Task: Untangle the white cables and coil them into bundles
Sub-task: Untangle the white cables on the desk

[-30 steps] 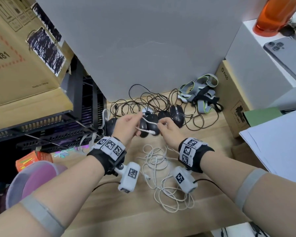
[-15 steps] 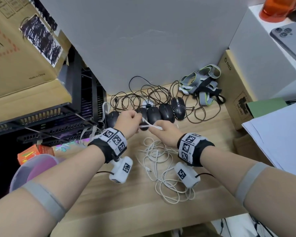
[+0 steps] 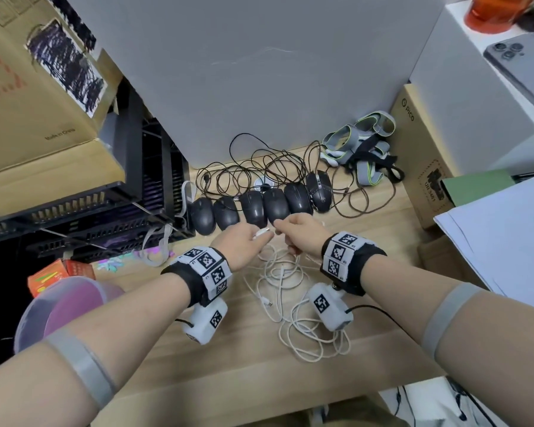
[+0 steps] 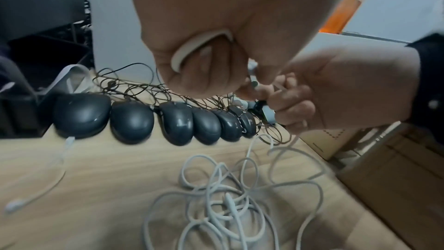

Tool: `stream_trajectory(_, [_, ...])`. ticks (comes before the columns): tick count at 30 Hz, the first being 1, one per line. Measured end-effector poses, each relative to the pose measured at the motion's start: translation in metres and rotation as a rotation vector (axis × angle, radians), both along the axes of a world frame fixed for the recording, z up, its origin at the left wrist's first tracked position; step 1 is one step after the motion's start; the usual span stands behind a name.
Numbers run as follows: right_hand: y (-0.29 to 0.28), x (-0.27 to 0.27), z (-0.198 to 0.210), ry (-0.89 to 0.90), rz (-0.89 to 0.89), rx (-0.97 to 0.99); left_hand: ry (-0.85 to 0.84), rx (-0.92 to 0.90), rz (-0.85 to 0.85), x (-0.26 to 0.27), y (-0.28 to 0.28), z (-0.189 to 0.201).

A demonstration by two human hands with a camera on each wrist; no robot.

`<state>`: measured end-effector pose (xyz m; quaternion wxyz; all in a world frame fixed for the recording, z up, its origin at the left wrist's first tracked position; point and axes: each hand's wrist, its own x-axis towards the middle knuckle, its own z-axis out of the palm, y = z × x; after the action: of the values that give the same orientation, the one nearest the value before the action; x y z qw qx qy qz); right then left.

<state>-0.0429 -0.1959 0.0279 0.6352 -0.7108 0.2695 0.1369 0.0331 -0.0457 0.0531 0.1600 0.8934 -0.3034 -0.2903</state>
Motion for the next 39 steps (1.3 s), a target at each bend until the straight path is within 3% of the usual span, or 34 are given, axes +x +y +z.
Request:
stream_trajectory(2, [-0.001,-0.002,-0.004,0.022,0.001,0.040,0.018,-0.053,0.115,0.000,-0.001,-0.001])
stream_trajectory(5, [0.011,-0.005,-0.003,-0.025,0.051,0.089,0.178,-0.217,0.358,-0.001,-0.008,-0.002])
stream_trajectory(7, [0.021,-0.007,0.003,-0.067,0.116,0.027,0.234,-0.330,0.485,-0.003,-0.015,-0.001])
stream_trajectory(14, [0.031,-0.011,0.017,-0.196,0.127,-0.121,0.168,-0.458,0.470,-0.003,-0.028,0.004])
stream_trajectory(16, [0.032,-0.010,0.019,-0.227,0.114,-0.105,0.238,-0.518,0.557,-0.004,-0.029,0.006])
stream_trajectory(19, [0.033,-0.016,0.006,-0.154,0.232,-0.106,0.491,-0.713,0.812,0.000,-0.034,0.017])
stream_trajectory(22, [0.032,-0.036,-0.015,-0.045,0.342,-0.181,0.534,-0.778,0.896,0.012,-0.036,0.029])
stream_trajectory(27, [0.028,-0.048,-0.016,-0.142,0.306,-0.282,0.430,-0.682,0.764,0.012,-0.031,0.018])
stream_trajectory(31, [0.028,-0.045,-0.008,-0.200,0.375,-0.322,0.446,-0.612,0.746,-0.001,-0.028,0.016])
stream_trajectory(36, [0.018,-0.038,-0.004,-0.270,0.320,-0.348,0.211,-0.188,0.233,-0.009,-0.024,0.009])
stream_trajectory(39, [0.011,-0.033,-0.003,-0.247,0.332,-0.373,0.254,-0.089,0.116,-0.009,-0.022,0.006])
